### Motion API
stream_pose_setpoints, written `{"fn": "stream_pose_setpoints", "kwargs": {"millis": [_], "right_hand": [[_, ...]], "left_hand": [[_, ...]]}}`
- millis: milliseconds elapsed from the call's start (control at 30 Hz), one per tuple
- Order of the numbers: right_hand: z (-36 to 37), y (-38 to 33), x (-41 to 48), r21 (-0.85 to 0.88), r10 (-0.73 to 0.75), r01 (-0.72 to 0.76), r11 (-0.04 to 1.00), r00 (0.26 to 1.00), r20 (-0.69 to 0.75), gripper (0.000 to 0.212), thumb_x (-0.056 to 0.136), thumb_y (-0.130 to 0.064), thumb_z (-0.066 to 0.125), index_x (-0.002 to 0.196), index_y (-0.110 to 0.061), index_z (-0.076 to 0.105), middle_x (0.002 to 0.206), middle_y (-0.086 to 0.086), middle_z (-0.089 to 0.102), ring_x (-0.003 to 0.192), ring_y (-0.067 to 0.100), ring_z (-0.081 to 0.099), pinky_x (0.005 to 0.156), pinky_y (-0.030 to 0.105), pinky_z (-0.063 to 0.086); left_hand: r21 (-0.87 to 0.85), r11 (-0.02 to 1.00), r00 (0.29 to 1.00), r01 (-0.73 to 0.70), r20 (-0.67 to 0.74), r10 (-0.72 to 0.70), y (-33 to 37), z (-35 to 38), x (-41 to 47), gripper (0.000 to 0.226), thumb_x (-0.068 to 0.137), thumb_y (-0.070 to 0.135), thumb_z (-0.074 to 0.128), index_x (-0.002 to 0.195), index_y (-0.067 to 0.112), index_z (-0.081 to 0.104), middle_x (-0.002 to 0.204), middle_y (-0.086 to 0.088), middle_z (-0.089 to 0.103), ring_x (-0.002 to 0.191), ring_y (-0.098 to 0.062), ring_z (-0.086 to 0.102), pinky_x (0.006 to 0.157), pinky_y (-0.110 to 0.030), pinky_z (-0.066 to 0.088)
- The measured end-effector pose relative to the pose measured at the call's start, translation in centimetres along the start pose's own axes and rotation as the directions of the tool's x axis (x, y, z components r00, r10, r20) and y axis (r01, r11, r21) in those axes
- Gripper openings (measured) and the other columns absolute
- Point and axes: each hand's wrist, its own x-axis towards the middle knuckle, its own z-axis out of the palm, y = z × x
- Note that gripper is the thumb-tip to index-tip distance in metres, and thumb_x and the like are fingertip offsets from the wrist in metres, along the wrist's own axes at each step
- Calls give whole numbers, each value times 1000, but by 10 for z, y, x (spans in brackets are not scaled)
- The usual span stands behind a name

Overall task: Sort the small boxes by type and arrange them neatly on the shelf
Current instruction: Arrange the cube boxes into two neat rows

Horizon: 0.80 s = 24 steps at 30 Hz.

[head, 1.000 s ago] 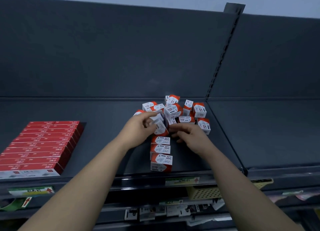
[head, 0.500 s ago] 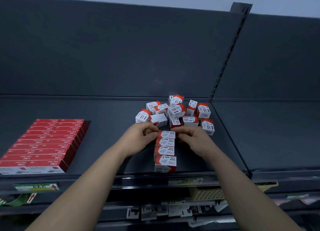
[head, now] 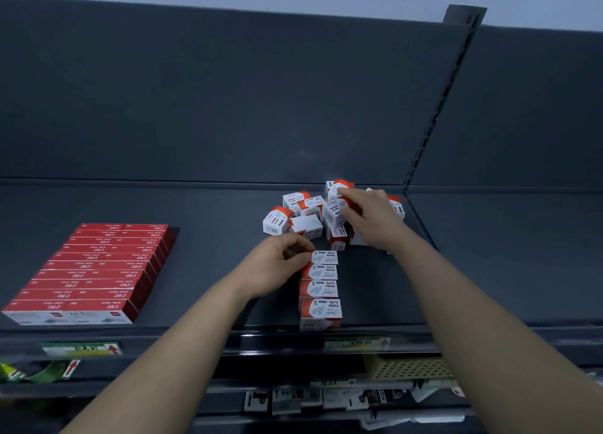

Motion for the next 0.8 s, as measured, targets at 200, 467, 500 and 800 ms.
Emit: {"fn": "stream_pose_setpoints", "kwargs": {"millis": [200,467,500,800], "right_hand": [[-9,-1,-2,38,62,-65,997,995,76,51,90,-36,63,137,-25,47,123,-4,36,121,17,39,105,36,39],[-16,8,-31,396,87,-65,916,996,-36,21,78,-21,78,96,-24,66,97,-5,65,77,8,57,68,23,47],[-17,10,-37,447,90,-79,891,996,-5,21,79,-19,77,97,-23,66,98,-6,66,77,8,60,68,21,49],[15,11,-47,292,88,-81,953,996,-11,23,81,-27,75,102,-27,65,81,-10,61,72,7,56,60,20,45]], "left_hand": [[-16,1000,1000,-5,-20,5,-3,2,0,13,91,29,61,102,27,66,96,-1,70,90,-19,65,83,-34,54],[-33,999,999,-8,-49,6,-4,4,-2,13,91,29,62,102,27,67,96,-8,70,91,-22,65,82,-33,52],[-39,999,998,-10,-55,7,-4,4,-2,13,91,29,62,102,27,67,96,-7,70,90,-20,66,81,-31,51],[-78,997,999,-3,-54,-1,-4,6,-3,13,90,28,63,102,26,67,96,-4,71,87,-15,67,79,-27,52]]}}
